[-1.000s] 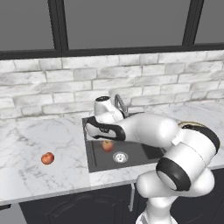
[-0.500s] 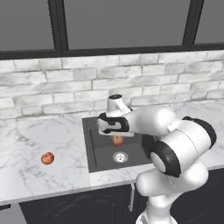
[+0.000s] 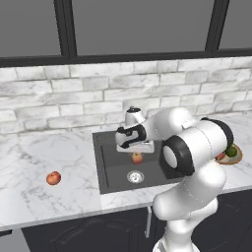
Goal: There is a mixed pile of frozen fruits and vegetables on the counter. Locate all the frozen vegetables and place the items in a bowl on the counter. Take all the frozen fruits and defrost them in a running sink.
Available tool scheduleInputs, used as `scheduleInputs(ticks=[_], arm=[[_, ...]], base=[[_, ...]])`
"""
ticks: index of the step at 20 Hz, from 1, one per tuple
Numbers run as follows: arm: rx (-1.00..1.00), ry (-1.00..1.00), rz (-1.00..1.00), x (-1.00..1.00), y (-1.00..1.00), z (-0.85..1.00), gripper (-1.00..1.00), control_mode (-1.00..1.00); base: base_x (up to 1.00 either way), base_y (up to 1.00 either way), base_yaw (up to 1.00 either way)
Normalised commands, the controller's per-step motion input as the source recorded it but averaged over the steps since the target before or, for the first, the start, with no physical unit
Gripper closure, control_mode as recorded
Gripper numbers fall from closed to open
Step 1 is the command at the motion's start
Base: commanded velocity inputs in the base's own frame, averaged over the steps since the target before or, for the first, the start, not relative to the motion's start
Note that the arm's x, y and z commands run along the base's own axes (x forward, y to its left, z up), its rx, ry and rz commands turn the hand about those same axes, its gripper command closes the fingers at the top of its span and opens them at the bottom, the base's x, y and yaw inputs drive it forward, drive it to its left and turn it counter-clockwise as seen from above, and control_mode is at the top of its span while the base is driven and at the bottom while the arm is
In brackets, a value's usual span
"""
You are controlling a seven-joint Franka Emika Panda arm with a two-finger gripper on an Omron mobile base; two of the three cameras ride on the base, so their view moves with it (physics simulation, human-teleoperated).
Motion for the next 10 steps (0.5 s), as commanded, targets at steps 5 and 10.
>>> scheduleInputs(ticks=[5,10], arm=[[-0.05,0.02,0.0,0.28,-0.17,-0.35,1.0,-1.0],[-0.04,0.05,0.0,0.3,-0.2,-0.34,1.0,-1.0]], base=[[0.0,0.0,0.0],[0.0,0.0,0.0]])
